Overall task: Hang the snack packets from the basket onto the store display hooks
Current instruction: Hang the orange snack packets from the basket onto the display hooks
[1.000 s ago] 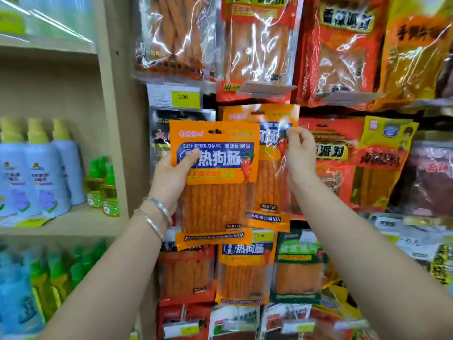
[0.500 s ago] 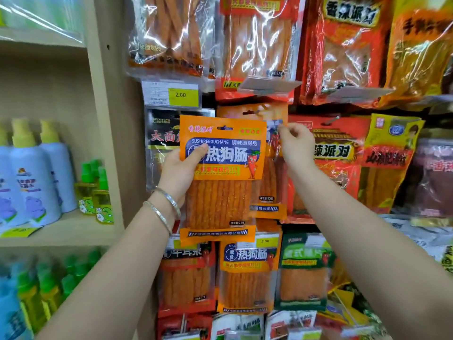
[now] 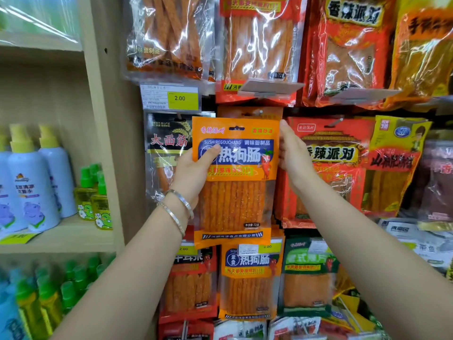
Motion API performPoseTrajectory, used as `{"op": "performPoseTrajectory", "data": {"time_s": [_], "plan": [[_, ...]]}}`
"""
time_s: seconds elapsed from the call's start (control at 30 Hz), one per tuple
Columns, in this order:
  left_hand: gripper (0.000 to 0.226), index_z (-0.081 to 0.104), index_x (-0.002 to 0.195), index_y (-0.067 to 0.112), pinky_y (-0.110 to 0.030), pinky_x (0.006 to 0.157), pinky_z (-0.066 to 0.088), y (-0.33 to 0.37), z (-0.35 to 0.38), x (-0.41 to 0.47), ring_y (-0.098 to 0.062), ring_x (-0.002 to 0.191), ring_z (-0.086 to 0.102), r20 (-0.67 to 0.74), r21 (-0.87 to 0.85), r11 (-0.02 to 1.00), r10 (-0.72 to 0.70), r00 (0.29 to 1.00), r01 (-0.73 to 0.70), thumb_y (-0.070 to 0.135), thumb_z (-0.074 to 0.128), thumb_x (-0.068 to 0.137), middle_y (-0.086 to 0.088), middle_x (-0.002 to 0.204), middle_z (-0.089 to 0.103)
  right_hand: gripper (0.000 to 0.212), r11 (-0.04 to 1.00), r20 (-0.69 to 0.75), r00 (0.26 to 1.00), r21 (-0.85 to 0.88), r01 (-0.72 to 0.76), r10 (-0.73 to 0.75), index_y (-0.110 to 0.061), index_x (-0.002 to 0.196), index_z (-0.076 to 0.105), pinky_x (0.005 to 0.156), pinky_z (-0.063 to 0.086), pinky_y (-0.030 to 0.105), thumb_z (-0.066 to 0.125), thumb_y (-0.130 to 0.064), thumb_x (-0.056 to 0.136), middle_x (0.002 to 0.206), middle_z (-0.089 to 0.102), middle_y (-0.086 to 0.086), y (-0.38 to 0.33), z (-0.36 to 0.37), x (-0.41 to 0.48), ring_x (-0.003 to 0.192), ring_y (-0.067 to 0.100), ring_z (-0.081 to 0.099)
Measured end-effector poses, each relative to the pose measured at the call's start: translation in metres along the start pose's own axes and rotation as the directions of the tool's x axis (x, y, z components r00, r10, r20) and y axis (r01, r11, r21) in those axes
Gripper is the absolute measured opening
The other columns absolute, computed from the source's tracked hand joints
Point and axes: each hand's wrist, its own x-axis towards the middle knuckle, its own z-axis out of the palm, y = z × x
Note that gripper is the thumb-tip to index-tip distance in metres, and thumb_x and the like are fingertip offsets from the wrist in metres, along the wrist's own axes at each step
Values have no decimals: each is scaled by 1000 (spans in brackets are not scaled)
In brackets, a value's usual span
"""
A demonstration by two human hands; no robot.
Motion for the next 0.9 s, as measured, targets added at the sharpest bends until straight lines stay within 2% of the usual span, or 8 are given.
{"op": "performPoseTrajectory", "data": {"time_s": [0.1, 0.2, 0.27, 0.37, 0.47, 0.67, 0.83, 0.9], "plan": [[18, 67, 92, 27, -48, 89, 52, 6, 8, 1, -18, 94, 69, 14, -19, 999, 40, 999, -40, 39, 69, 79, 3, 96, 73, 13, 990, 20, 991, -39, 137, -136, -23, 86, 66, 68, 51, 19, 61, -35, 89, 85, 73, -13, -4, 0, -7, 83, 3, 68], [34, 57, 111, 26, -44, 88, 53, 12, 19, 6, -14, 93, 68, -11, 24, 988, 155, 988, -155, 28, 70, 79, 5, 100, 71, 8, 977, -4, 978, -34, 210, -210, -20, 95, 64, 74, 56, 29, 61, -26, 91, 96, 72, -2, -10, -3, -9, 91, 13, 69], [57, 39, 132, 25, -40, 89, 52, 19, 25, 9, -8, 98, 64, -4, 93, 965, 247, 969, -245, 13, 67, 84, 6, 110, 63, 6, 978, -54, 977, -54, 201, -204, -22, 95, 62, 81, 55, 39, 59, -26, 92, 101, 71, 3, -13, -6, -9, 94, 18, 67], [78, 11, 148, 32, -45, 110, 33, 25, 30, 13, -16, 136, 33, 120, 343, 850, 383, 916, -401, 14, 59, 89, 5, 147, 30, 4, 978, -116, 973, -75, 194, -202, -24, 90, 59, 82, 52, 50, 57, -27, 93, 101, 68, 9, -17, -10, -7, 92, 24, 65], [76, 8, 149, 32, -36, 116, 13, 31, 39, 12, -13, 143, 11, 229, 460, 714, 479, 847, -528, 20, 55, 90, 4, 155, 16, 9, 977, -146, 967, -71, 200, -208, -18, 95, 58, 72, 52, 48, 55, -27, 95, 95, 65, 7, -22, -11, -3, 82, 21, 61], [74, 10, 148, 35, -29, 113, 10, 36, 47, 13, -7, 143, 5, 246, 457, 725, 454, 857, -515, 21, 55, 90, 4, 157, 12, 21, 978, -221, 965, -183, 100, -140, -19, 75, 48, 63, 42, 35, 54, -29, 93, 80, 56, 5, -17, -9, 8, 72, 19, 54], [76, 7, 147, 42, -26, 107, 10, 27, 44, 15, -5, 142, 5, 248, 465, 714, 462, 851, -523, 26, 54, 90, 6, 157, 11, 29, 940, -199, 968, -333, 81, -154, -4, 95, 53, 68, 44, 35, 51, -33, 95, 85, 55, 9, -8, -8, 15, 79, 24, 55], [77, 4, 147, 41, -27, 108, 9, 18, 42, 15, 0, 140, 4, 254, 488, 702, 454, 854, -519, 29, 54, 90, 6, 157, 9, 24, 902, -174, 967, -419, 99, -187, -11, 101, 52, 79, 49, 40, 53, -34, 94, 93, 60, 6, -3, -10, 15, 88, 23, 60]]}}
